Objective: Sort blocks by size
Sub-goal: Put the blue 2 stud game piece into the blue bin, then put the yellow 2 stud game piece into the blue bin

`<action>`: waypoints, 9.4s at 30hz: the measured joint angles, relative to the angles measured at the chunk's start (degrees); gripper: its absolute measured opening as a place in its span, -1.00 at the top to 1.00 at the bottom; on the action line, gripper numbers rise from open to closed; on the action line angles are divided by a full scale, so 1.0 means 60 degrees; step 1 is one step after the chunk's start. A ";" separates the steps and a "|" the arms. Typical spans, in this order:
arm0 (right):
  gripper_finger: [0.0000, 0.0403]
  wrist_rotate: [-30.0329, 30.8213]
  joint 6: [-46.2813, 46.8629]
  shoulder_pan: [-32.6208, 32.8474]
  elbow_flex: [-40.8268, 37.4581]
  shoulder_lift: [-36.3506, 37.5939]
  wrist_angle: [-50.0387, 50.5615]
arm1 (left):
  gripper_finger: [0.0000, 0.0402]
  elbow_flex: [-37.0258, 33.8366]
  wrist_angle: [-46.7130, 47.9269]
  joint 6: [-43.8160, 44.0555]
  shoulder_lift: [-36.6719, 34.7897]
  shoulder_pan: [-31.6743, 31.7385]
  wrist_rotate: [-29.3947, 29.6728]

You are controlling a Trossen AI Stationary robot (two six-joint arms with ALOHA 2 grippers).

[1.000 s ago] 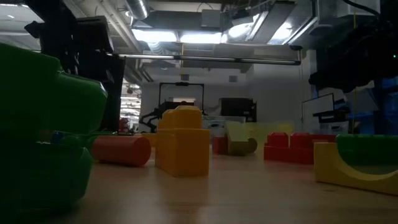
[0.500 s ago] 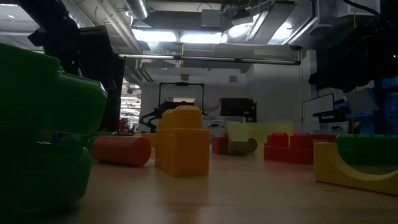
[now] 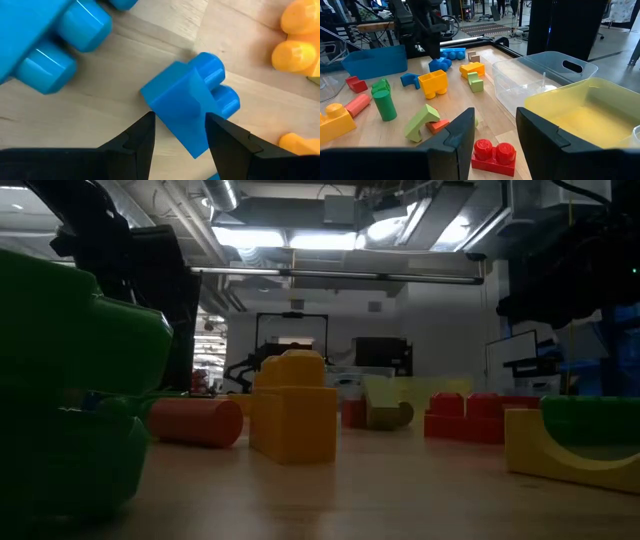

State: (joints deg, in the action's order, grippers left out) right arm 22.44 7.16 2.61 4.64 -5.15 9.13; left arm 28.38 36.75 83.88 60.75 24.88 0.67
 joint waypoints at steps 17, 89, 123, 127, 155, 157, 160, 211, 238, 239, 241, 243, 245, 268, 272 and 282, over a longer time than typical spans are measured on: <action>0.27 0.0000 0.0000 0.0000 0.0000 0.0003 0.0003 | 0.22 0.0000 -0.0043 0.0673 0.0103 -0.0002 -0.0109; 0.27 0.0000 -0.0029 -0.0001 0.0004 0.0002 0.0050 | 0.70 -0.0015 -0.4506 -0.2488 0.2142 0.0118 0.0477; 0.27 0.0000 -0.0033 -0.0001 0.0004 0.0003 0.0076 | 1.00 -0.0011 -0.5486 -0.5672 0.0646 0.0111 -0.0933; 0.27 0.0000 -0.0033 0.0000 0.0004 0.0003 0.0076 | 1.00 -0.0011 -0.5278 -0.6225 -0.0381 0.0114 -0.1878; 0.27 0.0000 -0.0028 -0.0002 0.0000 0.0003 0.0072 | 1.00 0.3461 0.6406 -0.4017 -0.2528 -0.2033 -0.3579; 0.27 0.0002 -0.0029 -0.0001 0.0000 0.0001 0.0071 | 1.00 0.3461 0.6989 -0.3548 -0.2307 -0.2436 -0.3609; 0.27 0.0000 -0.0029 0.0000 0.0000 0.0001 0.0069 | 1.00 0.3461 0.7243 -0.3275 -0.1959 -0.2877 -0.3613; 0.27 0.0000 -0.0022 0.0000 0.0000 0.0001 0.0069 | 0.36 0.3457 -0.0197 -0.2477 0.0654 -0.3566 0.0368; 0.27 0.0000 -0.0025 -0.0002 0.0000 0.0003 0.0073 | 0.36 0.3453 -0.2784 -0.1727 0.4230 -0.2111 -0.0044; 0.27 0.0000 -0.0025 0.0000 -0.0004 0.0003 0.0073 | 0.36 0.3454 -0.2808 -0.1727 0.4261 -0.2150 -0.0044; 0.27 0.0000 -0.0025 -0.0001 -0.0004 0.0003 0.0073 | 0.36 0.3457 -0.2828 -0.1607 0.4388 -0.2215 -0.0061; 0.27 0.0000 -0.0025 -0.0002 -0.0002 0.0003 0.0073 | 0.36 0.3450 -0.2835 -0.1497 0.4524 -0.2303 -0.0078; 0.27 0.0000 -0.0025 -0.0004 -0.0004 0.0000 0.0073 | 0.36 0.3457 -0.2979 -0.1513 0.4647 -0.2356 -0.0076; 0.27 0.0000 -0.0029 -0.0004 0.0000 0.0003 0.0080 | 0.95 0.3457 -0.3636 -0.2838 0.5596 -0.2119 -0.0361; 0.27 0.0000 -0.0029 -0.0002 -0.0002 0.0002 0.0081 | 0.95 0.3556 -0.3984 -0.3327 0.5539 -0.1970 -0.0976; 0.27 0.0000 -0.0017 -0.0001 -0.0001 0.0000 0.0076 | 0.98 0.4255 -0.3039 -0.5541 0.3975 -0.1488 -0.4212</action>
State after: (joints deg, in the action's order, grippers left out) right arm 22.44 7.06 2.60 4.64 -5.15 9.58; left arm 53.91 18.52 50.63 84.60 15.95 -24.60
